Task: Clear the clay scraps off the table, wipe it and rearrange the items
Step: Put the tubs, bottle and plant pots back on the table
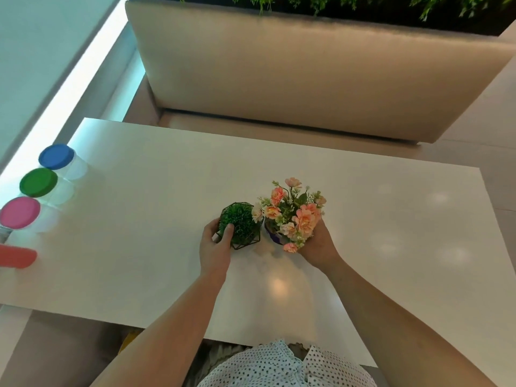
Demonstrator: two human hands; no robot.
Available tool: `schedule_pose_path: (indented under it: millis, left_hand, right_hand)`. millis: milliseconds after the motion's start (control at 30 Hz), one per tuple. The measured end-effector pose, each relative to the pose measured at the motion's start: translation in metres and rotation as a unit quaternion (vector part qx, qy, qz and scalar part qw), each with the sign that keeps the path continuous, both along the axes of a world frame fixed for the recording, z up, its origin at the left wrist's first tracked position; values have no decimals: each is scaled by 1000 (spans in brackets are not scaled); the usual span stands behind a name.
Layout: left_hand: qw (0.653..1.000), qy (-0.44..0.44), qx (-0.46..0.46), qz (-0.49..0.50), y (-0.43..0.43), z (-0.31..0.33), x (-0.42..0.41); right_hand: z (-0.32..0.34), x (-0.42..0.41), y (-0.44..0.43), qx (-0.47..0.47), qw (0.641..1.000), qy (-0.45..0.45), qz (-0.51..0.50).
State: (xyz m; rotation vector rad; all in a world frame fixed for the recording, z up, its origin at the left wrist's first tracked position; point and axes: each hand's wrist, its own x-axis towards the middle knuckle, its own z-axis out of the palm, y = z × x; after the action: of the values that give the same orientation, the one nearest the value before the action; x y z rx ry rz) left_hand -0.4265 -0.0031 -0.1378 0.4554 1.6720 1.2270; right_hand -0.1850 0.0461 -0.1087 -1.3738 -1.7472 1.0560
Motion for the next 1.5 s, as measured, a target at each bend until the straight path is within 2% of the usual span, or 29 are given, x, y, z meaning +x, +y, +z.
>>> schedule_pose_path:
  millis: [200,267,333,400,467,567,667,900,1033,1100,1500]
  left_hand:
    - [999,6,-38,-5,16,7,-2]
    - [996,63,-59,-19,17,13,-1]
    - [985,155,-51,-47,15,19,1]
    - [960,256,-19,-107,13,25,1]
    - [921,340,0,-189,14,27,-2]
    - [861,412,-7,-300,24,26,-11]
    - [838,413,-19,-357,34,30,-16]
    - [828,438,-41,-348,41,36,-14]
    - [835,439,-40,-329,39,41,-8]
    - [832,443,-40,-333,40,42,-7]
    - [814,446,-58,-368,47,46,-10]
  right_hand:
    - [0,-2,3,-20,999,26,2]
    - [1,-3,3,-20,999,33,3]
    - [3,-5,5,-14,999,42,5]
    - [3,-5,6,-17,998,54,15]
    - [2,-6,8,-16,998,59,22]
    - [3,-7,6,-20,999,50,12]
    - [5,-7,5,-30,999,19,1]
    - [-5,-1,4,-102,995,11,-20]
    - [-6,-1,4,-87,996,13,-12]
    - [-5,0,4,-105,994,23,-20]
    - [1,-1,4,-85,996,35,-5]
